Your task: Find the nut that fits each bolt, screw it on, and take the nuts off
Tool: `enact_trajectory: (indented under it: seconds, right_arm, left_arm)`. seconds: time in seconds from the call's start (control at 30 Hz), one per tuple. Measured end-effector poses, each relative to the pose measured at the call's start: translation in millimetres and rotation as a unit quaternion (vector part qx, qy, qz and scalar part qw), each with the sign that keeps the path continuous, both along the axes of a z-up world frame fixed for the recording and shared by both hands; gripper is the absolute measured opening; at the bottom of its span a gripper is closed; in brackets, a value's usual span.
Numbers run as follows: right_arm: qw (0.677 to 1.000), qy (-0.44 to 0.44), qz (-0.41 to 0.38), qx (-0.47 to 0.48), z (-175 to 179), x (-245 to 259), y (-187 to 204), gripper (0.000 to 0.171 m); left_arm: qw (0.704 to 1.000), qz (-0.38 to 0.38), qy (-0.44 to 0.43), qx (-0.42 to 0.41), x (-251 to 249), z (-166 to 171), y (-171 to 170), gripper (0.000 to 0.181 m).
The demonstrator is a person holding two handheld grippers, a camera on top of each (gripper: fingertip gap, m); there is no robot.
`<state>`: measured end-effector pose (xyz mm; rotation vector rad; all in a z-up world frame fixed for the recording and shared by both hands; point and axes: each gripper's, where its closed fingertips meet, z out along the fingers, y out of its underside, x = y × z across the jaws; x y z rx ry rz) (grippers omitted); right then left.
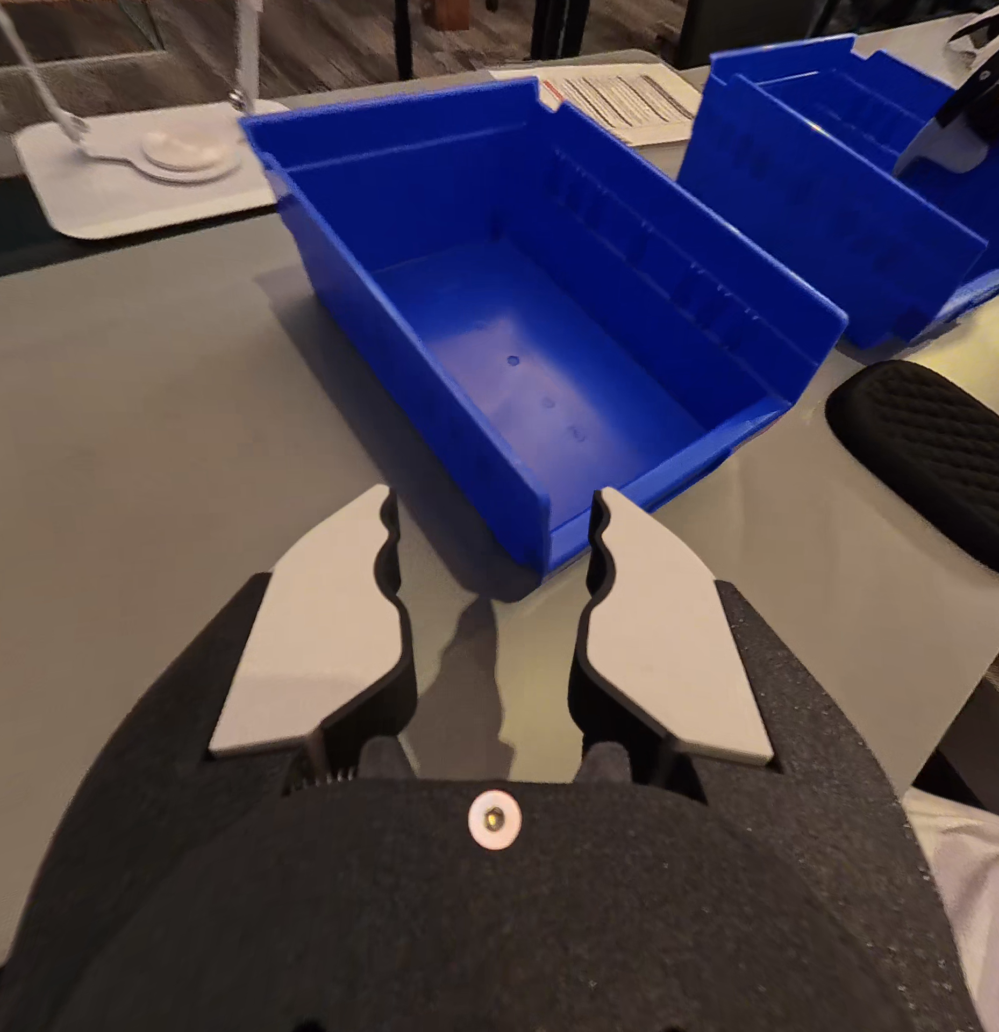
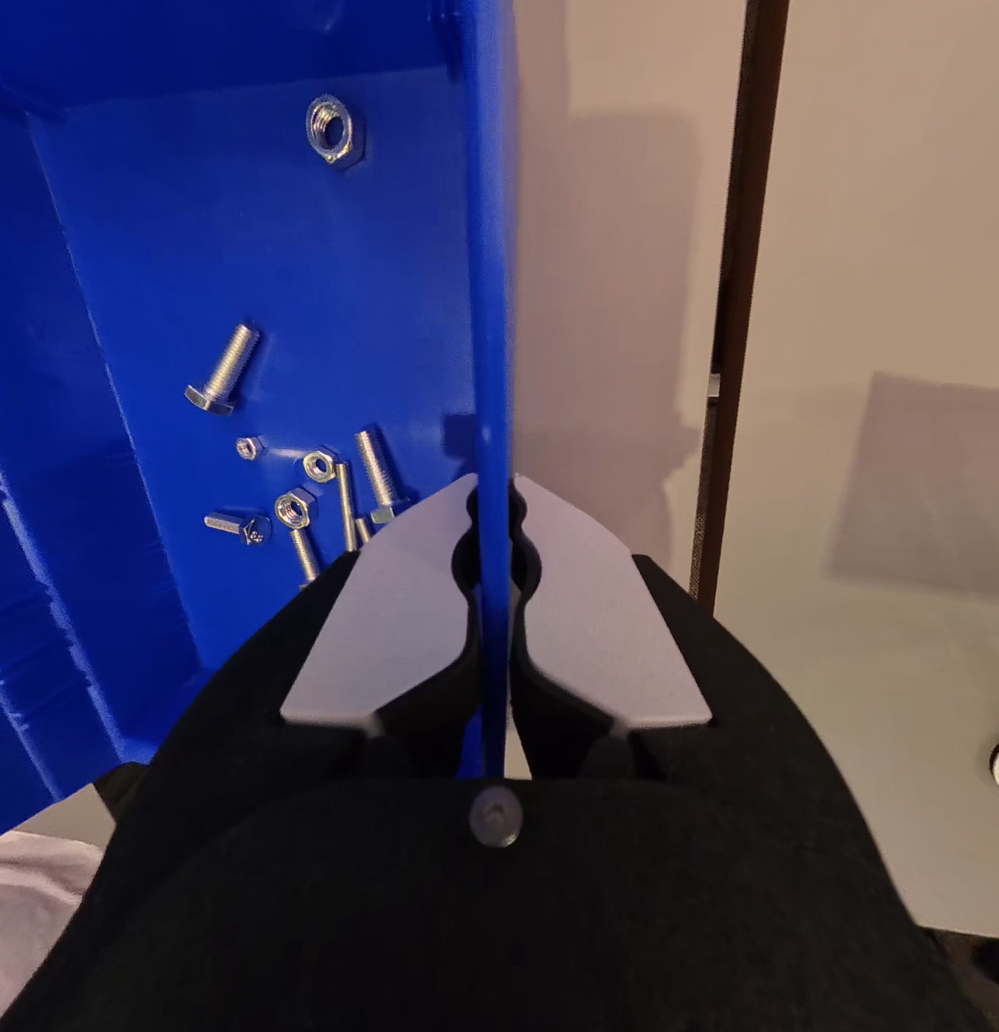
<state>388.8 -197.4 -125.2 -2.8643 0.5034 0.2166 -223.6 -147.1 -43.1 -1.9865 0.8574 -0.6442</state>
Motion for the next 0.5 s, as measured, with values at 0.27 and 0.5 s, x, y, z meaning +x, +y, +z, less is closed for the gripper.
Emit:
enact_trajectory:
  seconds: [0.27, 0.5]
  right_arm:
    - [1.000, 0.015, -0.009, 0.011, 41, -12, -9, 0.006]
    - [1.000, 0.004, -0.002, 0.031, 112, -37, 4, 0.006]
  left_arm:
    - [0.999, 0.036, -0.028, -0.003, -52, 10, 4, 0.061]
    - [0.997, 0.060, -0.047, -0.014, -83, 6, 6, 0.059]
